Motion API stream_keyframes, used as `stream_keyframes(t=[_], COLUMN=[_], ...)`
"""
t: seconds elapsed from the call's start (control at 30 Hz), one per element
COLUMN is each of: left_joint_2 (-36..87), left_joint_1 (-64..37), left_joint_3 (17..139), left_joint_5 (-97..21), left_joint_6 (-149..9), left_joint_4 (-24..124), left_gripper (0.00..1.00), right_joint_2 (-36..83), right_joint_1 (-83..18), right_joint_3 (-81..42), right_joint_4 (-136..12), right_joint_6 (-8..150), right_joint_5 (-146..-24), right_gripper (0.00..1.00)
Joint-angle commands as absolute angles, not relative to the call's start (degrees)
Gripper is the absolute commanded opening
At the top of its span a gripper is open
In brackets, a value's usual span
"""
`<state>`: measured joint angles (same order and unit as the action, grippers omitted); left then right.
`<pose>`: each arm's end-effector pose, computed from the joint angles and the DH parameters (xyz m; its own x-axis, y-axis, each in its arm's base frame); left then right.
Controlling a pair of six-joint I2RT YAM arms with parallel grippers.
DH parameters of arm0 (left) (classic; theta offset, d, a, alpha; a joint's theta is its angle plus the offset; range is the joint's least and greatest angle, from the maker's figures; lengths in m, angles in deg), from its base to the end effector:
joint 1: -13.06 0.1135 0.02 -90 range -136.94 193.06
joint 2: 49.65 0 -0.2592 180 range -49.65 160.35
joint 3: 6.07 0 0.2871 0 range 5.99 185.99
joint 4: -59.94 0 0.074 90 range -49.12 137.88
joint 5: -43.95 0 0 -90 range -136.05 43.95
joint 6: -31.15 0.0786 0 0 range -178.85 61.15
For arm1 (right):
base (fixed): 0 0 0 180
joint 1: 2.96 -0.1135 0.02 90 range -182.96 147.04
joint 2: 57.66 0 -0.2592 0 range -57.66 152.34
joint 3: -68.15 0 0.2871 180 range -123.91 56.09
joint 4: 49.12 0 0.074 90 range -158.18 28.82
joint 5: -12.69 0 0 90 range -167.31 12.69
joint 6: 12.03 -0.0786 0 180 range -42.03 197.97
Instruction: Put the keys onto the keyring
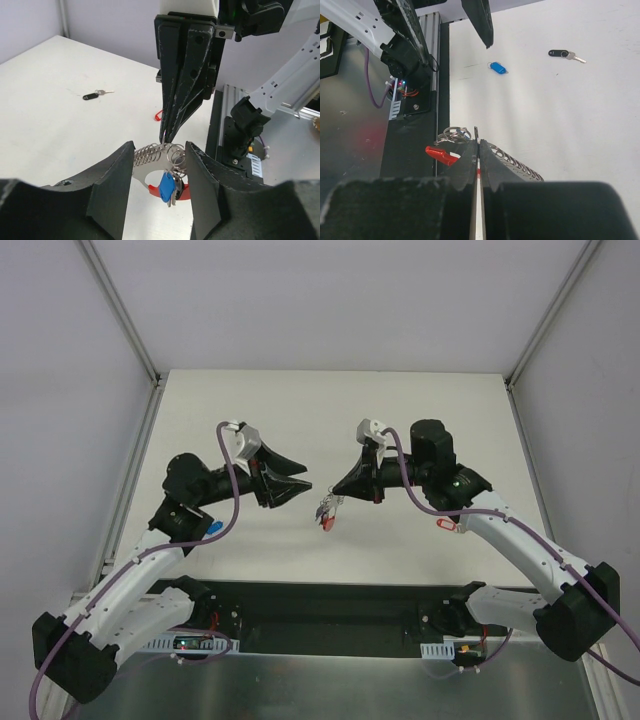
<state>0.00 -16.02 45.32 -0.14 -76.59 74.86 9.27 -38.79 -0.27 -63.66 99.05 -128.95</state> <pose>0.2019 -0.1769 0.3566 -0.0476 -0.2161 -0.9752 0.9712 0.2182 -0.0958 0.2275 0.2402 0.3317 0.1826 -0.1435 -0.9727 -0.9827 0.0047 -0.1852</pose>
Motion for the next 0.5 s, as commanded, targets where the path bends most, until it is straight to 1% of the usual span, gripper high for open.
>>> stream_keyframes(t=[0.0,0.17,0.23,0.33,0.4,0.47], left_joint_2=[-3.4,-5.4,-6.6,-6.9,-6.7,-5.4], left_joint_1=[-14.7,-14.3,-13.8,-13.2,-12.7,-12.3], left_joint_3=[45.7,45.1,45.3,46.1,46.6,46.9], left_joint_5=[-2.3,-4.9,-8.8,-14.8,-18.8,-26.9], left_joint_6=[-72.4,-69.3,-68.5,-67.0,-66.9,-68.9], left_joint_4=[68.9,62.8,60.0,53.5,48.2,44.4], left_gripper=[0.46,0.49,0.5,0.55,0.56,0.56], right_joint_2=[9.0,10.6,10.7,10.5,9.9,9.2], right_joint_1=[-38.6,-38.6,-38.6,-38.2,-37.9,-37.8], right_joint_3=[-1.3,-2.0,-1.9,-1.7,-1.3,-0.9], right_joint_4=[-58.2,-57.0,-57.1,-58.9,-60.7,-63.4], right_joint_6=[99.1,97.9,98.1,99.3,100.7,101.9], right_joint_5=[-130.9,-130.7,-130.1,-128.5,-126.7,-125.2], right_gripper=[0.01,0.01,0.01,0.01,0.01,0.01])
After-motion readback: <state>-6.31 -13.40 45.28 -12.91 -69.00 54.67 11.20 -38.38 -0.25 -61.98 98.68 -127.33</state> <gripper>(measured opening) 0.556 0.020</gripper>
